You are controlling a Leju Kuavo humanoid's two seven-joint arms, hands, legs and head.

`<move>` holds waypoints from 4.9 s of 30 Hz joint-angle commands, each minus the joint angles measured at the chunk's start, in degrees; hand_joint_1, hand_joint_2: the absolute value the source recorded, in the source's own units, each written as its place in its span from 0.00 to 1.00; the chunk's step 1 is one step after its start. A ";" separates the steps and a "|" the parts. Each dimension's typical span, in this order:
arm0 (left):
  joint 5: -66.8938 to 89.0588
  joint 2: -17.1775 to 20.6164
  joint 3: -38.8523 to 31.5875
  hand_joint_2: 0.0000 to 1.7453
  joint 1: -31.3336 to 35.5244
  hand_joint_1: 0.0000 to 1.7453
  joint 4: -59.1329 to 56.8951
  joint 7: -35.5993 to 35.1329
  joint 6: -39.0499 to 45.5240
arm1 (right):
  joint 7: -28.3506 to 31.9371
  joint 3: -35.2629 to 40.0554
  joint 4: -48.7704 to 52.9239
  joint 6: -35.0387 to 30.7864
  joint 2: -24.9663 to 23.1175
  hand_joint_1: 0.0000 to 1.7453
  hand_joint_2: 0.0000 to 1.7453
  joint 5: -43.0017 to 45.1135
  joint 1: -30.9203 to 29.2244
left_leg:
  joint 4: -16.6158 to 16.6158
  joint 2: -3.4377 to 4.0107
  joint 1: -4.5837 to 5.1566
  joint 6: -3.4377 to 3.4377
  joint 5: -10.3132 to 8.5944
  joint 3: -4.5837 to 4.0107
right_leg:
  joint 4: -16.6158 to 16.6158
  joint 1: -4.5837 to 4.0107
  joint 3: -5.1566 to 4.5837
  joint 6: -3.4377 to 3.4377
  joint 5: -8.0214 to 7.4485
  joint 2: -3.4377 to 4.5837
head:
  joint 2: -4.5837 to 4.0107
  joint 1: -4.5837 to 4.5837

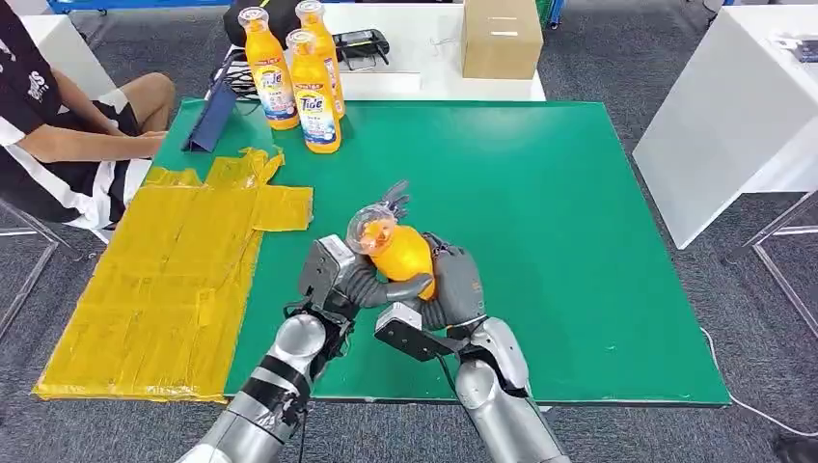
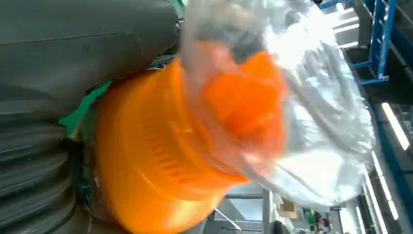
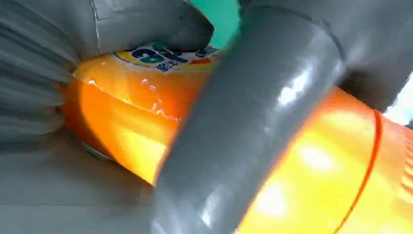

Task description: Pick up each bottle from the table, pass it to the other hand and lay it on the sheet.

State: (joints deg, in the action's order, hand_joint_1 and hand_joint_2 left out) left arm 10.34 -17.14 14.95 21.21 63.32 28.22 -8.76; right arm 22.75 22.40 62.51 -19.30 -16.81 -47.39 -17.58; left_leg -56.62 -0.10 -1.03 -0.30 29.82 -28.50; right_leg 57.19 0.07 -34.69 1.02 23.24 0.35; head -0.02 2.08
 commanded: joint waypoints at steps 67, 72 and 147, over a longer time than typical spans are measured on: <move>-2.93 0.17 -2.75 1.00 0.55 1.00 1.52 -2.27 2.68 | -0.54 -0.97 3.88 -2.86 0.74 0.00 1.00 -1.76 1.50 | 0.06 -0.02 0.01 0.05 0.01 0.12 | -0.06 0.00 0.12 0.02 0.01 -0.04 | 0.00 0.04; 0.21 0.16 -3.56 1.00 1.36 1.00 0.42 -2.40 6.45 | -0.57 -0.73 3.92 -2.79 0.63 0.00 1.00 -1.67 1.34 | 0.06 -0.02 0.02 0.05 0.01 0.11 | -0.06 0.01 0.11 0.02 0.01 -0.04 | 0.00 0.04; 79.66 22.51 -3.52 1.00 14.31 1.00 -29.14 -43.05 48.76 | 9.04 11.46 37.80 -20.70 8.59 0.00 1.00 9.74 10.74 | 0.27 0.24 0.01 0.06 0.01 0.38 | -0.21 -0.01 0.33 0.01 -0.03 0.16 | 0.00 0.02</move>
State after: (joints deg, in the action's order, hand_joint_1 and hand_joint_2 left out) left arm 87.11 -3.70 -16.14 38.38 37.66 0.17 39.91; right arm 31.98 32.26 105.26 -39.36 -11.80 -38.56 -3.16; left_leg -56.61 0.01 -1.03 -0.31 29.81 -28.53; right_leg 57.20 0.07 -34.69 1.02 23.23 0.38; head -0.02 2.10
